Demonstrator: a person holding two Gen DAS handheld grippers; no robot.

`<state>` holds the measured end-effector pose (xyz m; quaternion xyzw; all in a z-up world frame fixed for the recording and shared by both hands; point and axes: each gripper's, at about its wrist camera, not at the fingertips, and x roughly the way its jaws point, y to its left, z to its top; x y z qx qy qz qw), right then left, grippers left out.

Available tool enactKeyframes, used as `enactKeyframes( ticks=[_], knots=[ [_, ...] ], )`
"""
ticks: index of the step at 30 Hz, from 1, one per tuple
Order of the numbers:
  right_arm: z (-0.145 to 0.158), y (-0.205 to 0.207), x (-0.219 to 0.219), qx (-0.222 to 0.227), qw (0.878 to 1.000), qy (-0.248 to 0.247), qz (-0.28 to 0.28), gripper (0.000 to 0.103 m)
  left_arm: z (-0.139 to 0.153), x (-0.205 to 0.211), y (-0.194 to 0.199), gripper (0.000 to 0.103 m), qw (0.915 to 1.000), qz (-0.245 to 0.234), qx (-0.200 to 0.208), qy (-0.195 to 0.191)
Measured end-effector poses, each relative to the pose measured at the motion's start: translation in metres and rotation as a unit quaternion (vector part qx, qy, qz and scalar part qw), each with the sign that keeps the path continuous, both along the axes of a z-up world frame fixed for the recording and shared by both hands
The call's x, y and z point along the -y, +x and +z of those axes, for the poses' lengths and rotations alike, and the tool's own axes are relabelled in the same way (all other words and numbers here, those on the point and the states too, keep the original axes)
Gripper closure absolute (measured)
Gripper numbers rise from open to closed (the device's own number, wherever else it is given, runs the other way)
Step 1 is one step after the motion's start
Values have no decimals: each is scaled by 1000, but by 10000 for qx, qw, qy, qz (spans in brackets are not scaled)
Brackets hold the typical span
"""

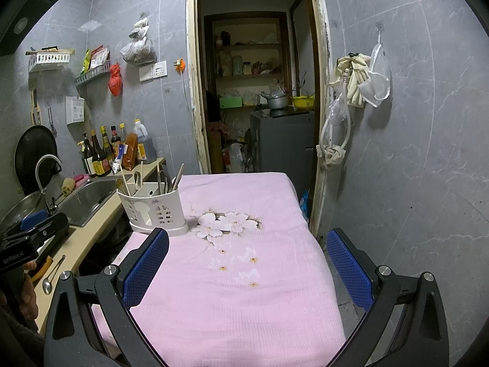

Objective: Organize utensils

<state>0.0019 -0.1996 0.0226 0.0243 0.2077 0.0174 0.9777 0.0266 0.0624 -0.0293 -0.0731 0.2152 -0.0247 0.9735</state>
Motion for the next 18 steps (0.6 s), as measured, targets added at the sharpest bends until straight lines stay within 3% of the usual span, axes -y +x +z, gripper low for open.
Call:
enactKeyframes(
  ticks=[18],
  knots=[
    [2,0,2,-28,10000,7,5,2,0,-3,4,1,9999,41,-153,-35]
  ],
)
